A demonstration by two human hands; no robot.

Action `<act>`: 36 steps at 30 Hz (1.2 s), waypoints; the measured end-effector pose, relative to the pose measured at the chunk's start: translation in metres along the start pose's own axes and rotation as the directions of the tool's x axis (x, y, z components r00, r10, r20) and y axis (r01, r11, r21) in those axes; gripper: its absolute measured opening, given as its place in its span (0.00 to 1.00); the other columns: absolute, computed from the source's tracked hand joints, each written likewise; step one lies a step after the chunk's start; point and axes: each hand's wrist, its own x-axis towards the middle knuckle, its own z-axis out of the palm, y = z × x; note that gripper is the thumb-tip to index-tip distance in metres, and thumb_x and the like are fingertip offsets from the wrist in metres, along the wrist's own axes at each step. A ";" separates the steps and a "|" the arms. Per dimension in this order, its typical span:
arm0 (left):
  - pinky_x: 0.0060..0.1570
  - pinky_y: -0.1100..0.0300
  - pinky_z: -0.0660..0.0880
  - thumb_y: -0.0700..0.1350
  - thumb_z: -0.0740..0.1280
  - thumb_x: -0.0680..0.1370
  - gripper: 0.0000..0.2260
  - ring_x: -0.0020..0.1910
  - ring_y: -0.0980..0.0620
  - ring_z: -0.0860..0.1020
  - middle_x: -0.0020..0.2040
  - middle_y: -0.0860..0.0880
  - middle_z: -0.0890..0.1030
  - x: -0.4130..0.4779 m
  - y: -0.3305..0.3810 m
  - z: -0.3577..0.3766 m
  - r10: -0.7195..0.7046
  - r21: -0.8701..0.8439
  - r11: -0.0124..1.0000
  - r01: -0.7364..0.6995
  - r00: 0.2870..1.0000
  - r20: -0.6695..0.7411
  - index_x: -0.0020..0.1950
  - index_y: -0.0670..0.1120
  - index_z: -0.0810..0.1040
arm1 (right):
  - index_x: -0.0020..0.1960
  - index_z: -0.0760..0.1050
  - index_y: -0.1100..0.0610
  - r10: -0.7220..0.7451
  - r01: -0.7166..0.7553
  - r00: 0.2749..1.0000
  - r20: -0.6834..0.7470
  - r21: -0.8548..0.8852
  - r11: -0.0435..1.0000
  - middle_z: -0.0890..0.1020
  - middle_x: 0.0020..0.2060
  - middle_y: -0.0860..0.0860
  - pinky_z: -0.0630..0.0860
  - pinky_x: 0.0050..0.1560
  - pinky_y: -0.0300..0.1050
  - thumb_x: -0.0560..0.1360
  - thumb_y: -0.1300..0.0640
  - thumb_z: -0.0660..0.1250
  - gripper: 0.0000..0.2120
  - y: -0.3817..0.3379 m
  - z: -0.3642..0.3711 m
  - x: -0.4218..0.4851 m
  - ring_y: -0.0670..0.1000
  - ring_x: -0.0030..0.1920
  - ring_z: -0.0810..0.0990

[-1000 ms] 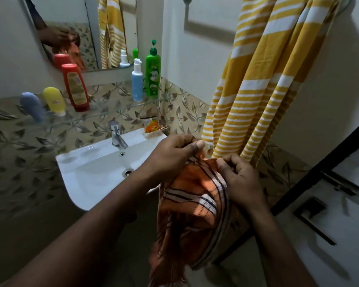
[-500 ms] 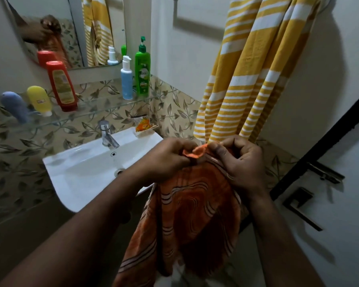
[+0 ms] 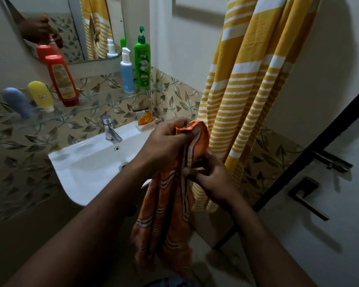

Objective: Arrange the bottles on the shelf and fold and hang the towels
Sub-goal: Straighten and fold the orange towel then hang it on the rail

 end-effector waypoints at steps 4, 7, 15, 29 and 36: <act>0.46 0.51 0.80 0.52 0.74 0.75 0.07 0.42 0.51 0.83 0.43 0.49 0.85 -0.003 0.004 -0.011 -0.005 -0.070 0.998 0.004 1.000 -0.005 0.49 0.49 0.87 | 0.52 0.81 0.59 -0.050 0.052 0.998 -0.022 0.089 0.995 0.86 0.48 0.57 0.82 0.56 0.64 0.72 0.54 0.79 0.13 0.014 0.001 0.005 0.60 0.52 0.85; 0.48 0.47 0.78 0.54 0.76 0.76 0.16 0.41 0.45 0.80 0.43 0.42 0.81 -0.002 -0.002 -0.019 -0.018 -0.065 0.998 0.015 0.998 -0.052 0.49 0.40 0.83 | 0.45 0.76 0.63 -0.024 0.024 0.999 -0.021 0.044 0.999 0.81 0.39 0.56 0.79 0.46 0.60 0.73 0.51 0.77 0.17 0.025 -0.005 0.000 0.55 0.43 0.81; 0.58 0.48 0.83 0.49 0.82 0.69 0.23 0.53 0.50 0.86 0.53 0.48 0.87 -0.013 -0.025 -0.003 -0.152 0.114 0.985 0.133 0.973 0.173 0.62 0.50 0.81 | 0.47 0.82 0.48 -0.297 0.253 0.945 -0.135 -0.272 0.928 0.85 0.41 0.44 0.79 0.43 0.49 0.77 0.49 0.73 0.03 -0.011 -0.005 0.025 0.46 0.43 0.84; 0.53 0.37 0.82 0.55 0.76 0.77 0.15 0.44 0.38 0.85 0.40 0.41 0.86 -0.031 -0.044 -0.028 -0.209 0.113 0.955 0.273 0.894 -0.396 0.42 0.43 0.84 | 0.42 0.83 0.52 0.035 -0.051 0.996 -0.087 -0.192 0.980 0.84 0.37 0.49 0.77 0.41 0.45 0.65 0.44 0.80 0.14 0.049 -0.041 -0.004 0.48 0.39 0.81; 0.50 0.64 0.79 0.54 0.83 0.69 0.21 0.50 0.64 0.83 0.51 0.62 0.85 -0.029 -0.046 -0.006 -0.174 0.371 0.923 0.104 0.972 0.159 0.57 0.65 0.80 | 0.42 0.83 0.50 -0.304 0.258 0.952 -0.018 -0.486 0.835 0.82 0.34 0.43 0.73 0.37 0.39 0.68 0.46 0.79 0.10 -0.013 -0.025 0.018 0.42 0.37 0.80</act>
